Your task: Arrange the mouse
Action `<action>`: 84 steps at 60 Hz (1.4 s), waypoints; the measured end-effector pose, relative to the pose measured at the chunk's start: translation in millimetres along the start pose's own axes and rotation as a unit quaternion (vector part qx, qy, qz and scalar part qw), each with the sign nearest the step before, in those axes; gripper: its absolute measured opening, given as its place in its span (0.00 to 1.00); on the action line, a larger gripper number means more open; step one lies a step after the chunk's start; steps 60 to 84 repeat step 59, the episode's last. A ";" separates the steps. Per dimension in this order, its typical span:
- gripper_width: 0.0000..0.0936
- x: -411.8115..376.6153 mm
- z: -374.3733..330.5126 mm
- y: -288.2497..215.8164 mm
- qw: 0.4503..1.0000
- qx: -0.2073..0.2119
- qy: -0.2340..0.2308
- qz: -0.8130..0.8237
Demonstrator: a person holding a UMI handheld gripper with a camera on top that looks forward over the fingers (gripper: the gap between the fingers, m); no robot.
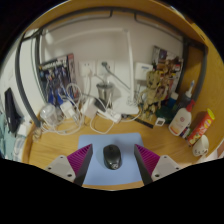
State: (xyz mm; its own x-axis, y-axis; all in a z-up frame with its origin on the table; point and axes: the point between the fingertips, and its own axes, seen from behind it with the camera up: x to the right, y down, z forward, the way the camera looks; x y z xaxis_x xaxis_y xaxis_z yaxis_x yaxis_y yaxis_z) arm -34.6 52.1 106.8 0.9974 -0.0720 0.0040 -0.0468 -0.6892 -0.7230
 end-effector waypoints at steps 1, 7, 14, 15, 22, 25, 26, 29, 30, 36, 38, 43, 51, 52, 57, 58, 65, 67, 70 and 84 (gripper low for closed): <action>0.89 -1.0 -8.0 -6.1 1.000 0.005 0.000 0.003; 0.90 -5.5 -58.1 -41.7 0.999 0.033 0.001 0.014; 0.90 -7.4 -117.0 -74.2 0.998 0.060 0.020 0.017; 0.90 -8.4 -124.4 -78.1 0.998 0.064 0.022 0.018; 0.90 -20.1 -176.0 -102.0 0.996 0.089 0.017 0.022; 0.90 -26.3 -194.4 -108.9 0.995 0.097 0.012 0.022; 0.90 -28.1 -200.2 -111.2 0.995 0.100 0.011 0.022; 0.90 -33.0 -215.6 -117.5 0.994 0.108 0.008 0.019; 0.91 -34.2 -220.1 -119.3 0.994 0.111 0.008 0.018; 0.90 -38.6 -244.3 -128.0 0.992 0.123 0.006 0.014; 0.91 -40.2 -250.2 -129.9 0.992 0.127 0.006 0.016; 0.90 -40.5 -261.6 -131.6 0.991 0.131 0.009 0.019; 0.90 -45.4 -270.6 -124.4 0.992 0.126 0.005 0.018; 0.90 -46.5 -271.5 -123.3 0.992 0.126 0.004 0.018; 0.90 -53.4 -273.7 -116.7 0.993 0.118 -0.004 0.017; 0.90 -54.8 -273.5 -115.3 0.993 0.116 -0.005 0.017; 0.90 -56.4 -273.4 -114.0 0.993 0.115 -0.007 0.017; 0.90 -56.4 -273.4 -114.0 0.993 0.115 -0.007 0.017; 0.90 -56.4 -273.4 -114.0 0.993 0.115 -0.007 0.017; 0.90 -56.4 -273.4 -114.0 0.993 0.115 -0.007 0.017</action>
